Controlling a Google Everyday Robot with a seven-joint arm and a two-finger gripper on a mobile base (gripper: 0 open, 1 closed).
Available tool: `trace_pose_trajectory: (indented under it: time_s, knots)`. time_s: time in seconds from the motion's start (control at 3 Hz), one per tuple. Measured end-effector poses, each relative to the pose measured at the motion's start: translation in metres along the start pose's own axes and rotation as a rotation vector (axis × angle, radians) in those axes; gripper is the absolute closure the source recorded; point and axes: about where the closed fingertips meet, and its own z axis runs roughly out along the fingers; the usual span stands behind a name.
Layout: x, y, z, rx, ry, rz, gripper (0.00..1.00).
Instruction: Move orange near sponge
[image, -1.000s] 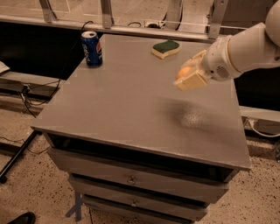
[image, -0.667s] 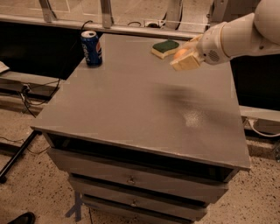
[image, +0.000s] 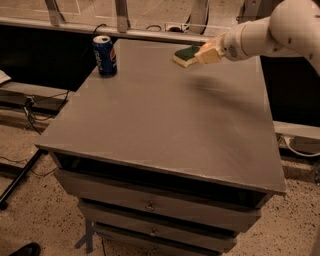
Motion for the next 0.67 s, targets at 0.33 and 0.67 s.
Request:
trace_pose_trajectory:
  time_s: [0.33, 0.67]
  knots:
    - [0.013, -0.021, 0.028, 0.026, -0.001, 0.076, 1.00]
    - [0.026, -0.033, 0.045, 0.045, 0.006, 0.132, 1.00]
